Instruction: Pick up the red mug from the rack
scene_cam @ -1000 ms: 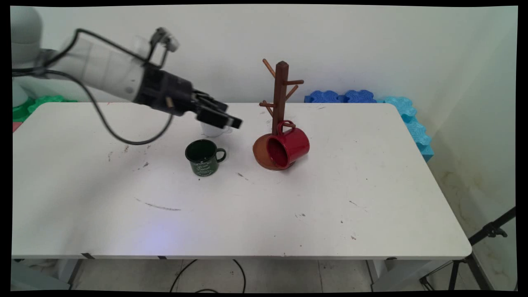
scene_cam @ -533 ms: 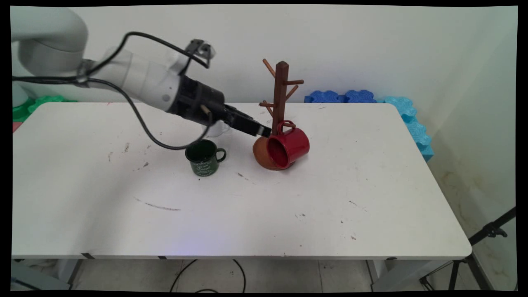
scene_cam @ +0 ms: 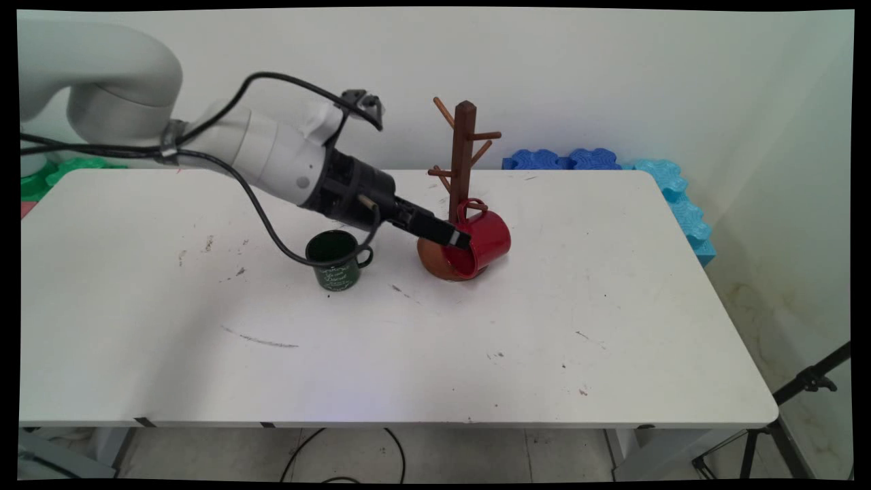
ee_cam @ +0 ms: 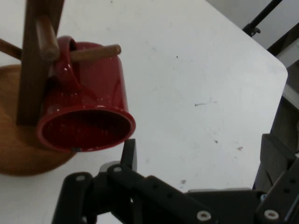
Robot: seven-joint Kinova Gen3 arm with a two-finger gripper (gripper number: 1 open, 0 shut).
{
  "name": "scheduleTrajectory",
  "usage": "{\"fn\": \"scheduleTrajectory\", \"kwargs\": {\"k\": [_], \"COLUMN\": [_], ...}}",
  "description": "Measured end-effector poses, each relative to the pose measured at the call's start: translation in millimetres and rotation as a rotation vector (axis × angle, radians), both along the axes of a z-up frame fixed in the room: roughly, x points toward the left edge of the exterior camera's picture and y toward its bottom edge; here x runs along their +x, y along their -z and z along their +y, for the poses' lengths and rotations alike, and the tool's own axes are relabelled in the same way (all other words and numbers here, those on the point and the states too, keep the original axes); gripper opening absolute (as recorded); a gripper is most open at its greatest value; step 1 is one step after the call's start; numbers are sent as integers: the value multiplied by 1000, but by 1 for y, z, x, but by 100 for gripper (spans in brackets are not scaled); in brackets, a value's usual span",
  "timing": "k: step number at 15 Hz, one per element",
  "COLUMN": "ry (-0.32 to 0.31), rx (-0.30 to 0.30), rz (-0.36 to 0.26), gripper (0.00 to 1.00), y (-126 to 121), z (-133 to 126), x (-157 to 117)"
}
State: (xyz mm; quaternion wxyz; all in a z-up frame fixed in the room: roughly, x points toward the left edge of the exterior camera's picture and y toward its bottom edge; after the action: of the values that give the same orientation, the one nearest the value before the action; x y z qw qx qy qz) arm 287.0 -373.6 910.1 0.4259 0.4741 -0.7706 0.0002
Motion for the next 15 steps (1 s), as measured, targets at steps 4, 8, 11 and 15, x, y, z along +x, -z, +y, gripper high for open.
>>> {"fn": "scheduleTrajectory", "kwargs": {"k": [4, 8, 11, 15], "ry": [-4, -8, -14, -30], "rx": [19, 22, 23, 15], "rz": [10, 14, 13, 14], "gripper": [100, 100, 100, 100], "y": [14, 28, 36, 49], "z": [5, 5, 4, -3], "x": [-8, -11, -13, -16]}}
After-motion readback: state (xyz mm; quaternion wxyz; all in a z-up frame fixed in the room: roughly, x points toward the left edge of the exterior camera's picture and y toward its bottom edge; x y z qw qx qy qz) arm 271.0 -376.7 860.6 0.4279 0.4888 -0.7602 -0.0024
